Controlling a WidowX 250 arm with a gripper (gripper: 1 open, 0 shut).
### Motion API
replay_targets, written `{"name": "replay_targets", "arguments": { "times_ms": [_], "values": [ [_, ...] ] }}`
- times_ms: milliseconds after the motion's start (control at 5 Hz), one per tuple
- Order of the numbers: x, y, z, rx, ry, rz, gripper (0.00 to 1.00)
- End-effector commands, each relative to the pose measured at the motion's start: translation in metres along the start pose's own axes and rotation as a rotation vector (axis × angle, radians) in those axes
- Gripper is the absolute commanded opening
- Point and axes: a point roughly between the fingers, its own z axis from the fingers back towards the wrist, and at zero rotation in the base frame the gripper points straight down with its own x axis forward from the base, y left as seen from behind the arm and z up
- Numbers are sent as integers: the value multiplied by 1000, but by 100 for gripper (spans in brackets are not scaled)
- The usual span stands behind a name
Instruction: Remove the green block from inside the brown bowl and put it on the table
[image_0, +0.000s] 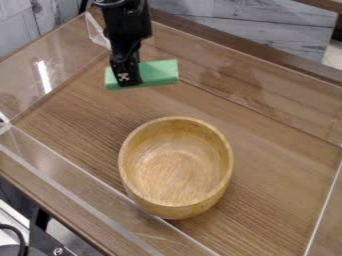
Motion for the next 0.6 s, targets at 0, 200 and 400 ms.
{"name": "replay_targets", "arguments": {
  "times_ms": [0,200,400],
  "values": [
    [5,9,24,90,-18,-2,0],
    [5,7,26,102,-19,0,0],
    [5,5,26,110,-21,-3,0]
  ]
}}
